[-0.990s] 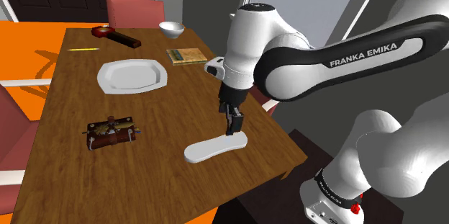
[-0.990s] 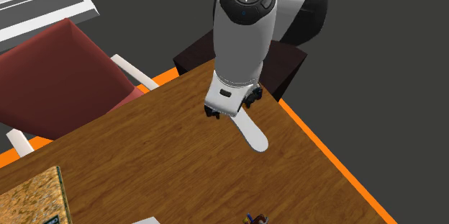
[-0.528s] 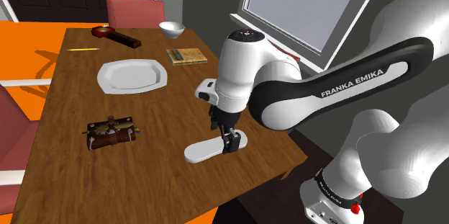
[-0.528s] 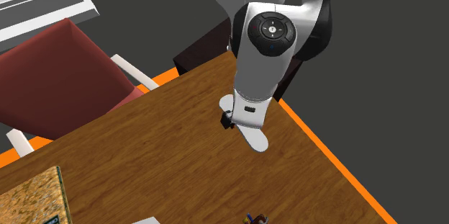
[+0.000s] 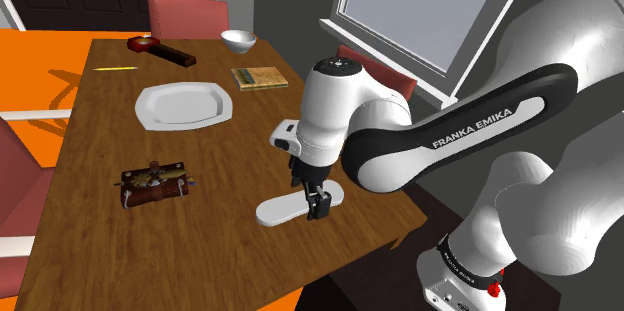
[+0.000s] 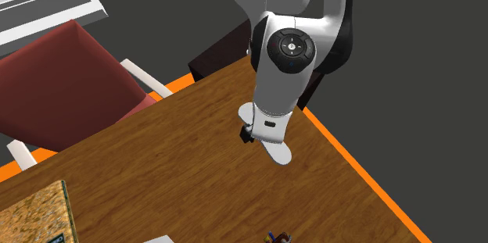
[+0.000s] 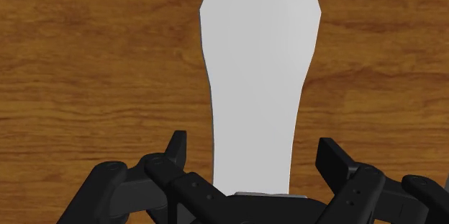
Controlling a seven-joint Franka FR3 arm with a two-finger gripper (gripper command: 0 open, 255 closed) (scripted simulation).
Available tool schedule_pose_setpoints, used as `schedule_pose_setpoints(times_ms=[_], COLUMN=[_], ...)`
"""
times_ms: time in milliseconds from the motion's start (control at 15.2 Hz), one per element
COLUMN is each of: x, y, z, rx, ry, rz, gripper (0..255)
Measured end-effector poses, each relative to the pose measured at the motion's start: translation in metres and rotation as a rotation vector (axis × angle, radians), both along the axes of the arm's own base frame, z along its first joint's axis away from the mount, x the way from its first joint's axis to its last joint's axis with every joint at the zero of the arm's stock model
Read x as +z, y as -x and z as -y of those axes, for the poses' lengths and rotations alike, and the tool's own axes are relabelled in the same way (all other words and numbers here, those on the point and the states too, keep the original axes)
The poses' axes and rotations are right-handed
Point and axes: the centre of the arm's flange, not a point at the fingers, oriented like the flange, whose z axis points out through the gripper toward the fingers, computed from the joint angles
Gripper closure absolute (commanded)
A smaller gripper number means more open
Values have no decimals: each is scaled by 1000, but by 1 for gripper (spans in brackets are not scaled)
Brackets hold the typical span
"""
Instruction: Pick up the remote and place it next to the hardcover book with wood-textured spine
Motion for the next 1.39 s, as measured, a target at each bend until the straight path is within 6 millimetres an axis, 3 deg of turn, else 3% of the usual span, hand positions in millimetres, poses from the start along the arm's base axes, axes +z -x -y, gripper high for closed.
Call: schedule_pose_setpoints(times_ms=[132, 198, 858, 1386], x=[0, 0, -1, 36], y=[0, 0, 0, 0], z=[0, 0, 0, 0], rx=[0, 0, 0, 0], ry=[0, 0, 0, 0], rz=[0, 0, 0, 0], gripper=[0, 255, 255, 255])
